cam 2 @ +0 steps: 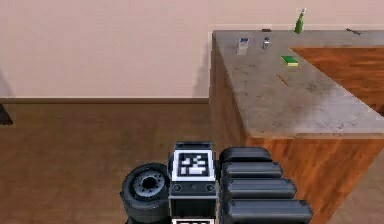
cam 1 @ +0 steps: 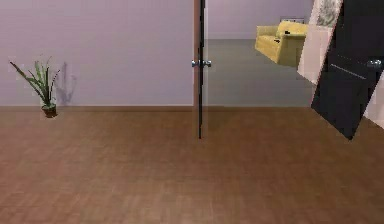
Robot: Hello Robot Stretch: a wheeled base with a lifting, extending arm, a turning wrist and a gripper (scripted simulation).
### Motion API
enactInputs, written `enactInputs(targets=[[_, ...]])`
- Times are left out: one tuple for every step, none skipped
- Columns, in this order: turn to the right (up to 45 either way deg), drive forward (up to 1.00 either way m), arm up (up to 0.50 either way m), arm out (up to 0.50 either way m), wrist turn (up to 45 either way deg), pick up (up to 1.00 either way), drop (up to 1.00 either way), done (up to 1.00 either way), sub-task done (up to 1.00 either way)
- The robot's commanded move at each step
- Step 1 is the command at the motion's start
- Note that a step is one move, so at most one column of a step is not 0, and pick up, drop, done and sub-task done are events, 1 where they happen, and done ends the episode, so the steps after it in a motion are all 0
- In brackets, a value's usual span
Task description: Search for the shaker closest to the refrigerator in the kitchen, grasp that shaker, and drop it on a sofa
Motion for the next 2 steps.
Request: enactInputs(targets=[[27.0, 0.00, 0.00, 0.00, 0.0, 0.00, 0.00, 0.00, 0.00], [0.0, 1.00, 0.00, 0.00, 0.0, 0.00, 0.00, 0.00, 0.00]])
